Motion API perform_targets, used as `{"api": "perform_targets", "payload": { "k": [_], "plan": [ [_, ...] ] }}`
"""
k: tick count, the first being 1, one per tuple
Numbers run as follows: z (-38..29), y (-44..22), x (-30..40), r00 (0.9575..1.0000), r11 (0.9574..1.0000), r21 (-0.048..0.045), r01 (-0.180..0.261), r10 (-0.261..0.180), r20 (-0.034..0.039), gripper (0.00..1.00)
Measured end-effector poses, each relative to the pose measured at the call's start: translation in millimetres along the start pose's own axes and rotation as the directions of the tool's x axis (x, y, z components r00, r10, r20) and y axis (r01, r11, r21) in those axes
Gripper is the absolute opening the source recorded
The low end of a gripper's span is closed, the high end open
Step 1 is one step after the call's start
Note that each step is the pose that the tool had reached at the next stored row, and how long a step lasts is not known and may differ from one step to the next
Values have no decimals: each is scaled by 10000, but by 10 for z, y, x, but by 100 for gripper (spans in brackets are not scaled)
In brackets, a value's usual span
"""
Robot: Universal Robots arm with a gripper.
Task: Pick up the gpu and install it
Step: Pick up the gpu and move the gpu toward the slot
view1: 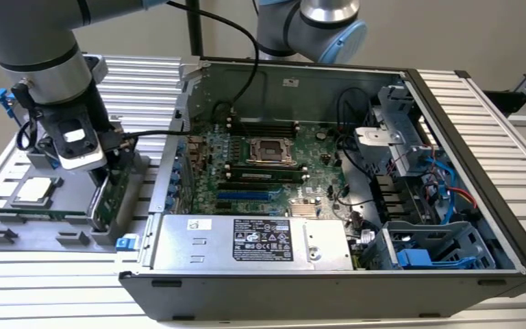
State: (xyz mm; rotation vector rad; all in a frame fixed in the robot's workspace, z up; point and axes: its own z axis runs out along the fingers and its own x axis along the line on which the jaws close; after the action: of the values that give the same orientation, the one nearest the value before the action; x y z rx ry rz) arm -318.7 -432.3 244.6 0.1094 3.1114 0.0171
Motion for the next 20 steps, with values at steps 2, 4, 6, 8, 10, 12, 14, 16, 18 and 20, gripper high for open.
{"api": "perform_targets", "payload": {
  "k": [2, 4, 6, 8, 10, 12, 14, 16, 18, 20],
  "plan": [
    [-24, 0, -1, 10000, 10000, 0, 0, 0, 0, 0],
    [-46, 0, -2, 10000, 10000, 0, 1, -1, 0, 0],
    [-68, 1, -2, 10000, 10000, 0, 1, -1, 0, 0],
    [-88, 1, -3, 10000, 10000, 0, 1, -1, 0, 0],
    [-104, 1, -3, 10000, 10000, 0, 0, 0, 0, 0],
    [-117, 1, -4, 10000, 10000, 0, 1, -1, 1, 0],
    [-127, 1, -5, 10000, 10000, -2, 2, -2, 1, 0],
    [-135, 1, -5, 10000, 10000, 0, 2, -2, 1, 0],
    [-148, 2, -4, 10000, 10000, 1, 0, 0, -1, 0],
    [-166, 2, -4, 10000, 10000, 0, 0, 0, 0, 0]
  ]
}}
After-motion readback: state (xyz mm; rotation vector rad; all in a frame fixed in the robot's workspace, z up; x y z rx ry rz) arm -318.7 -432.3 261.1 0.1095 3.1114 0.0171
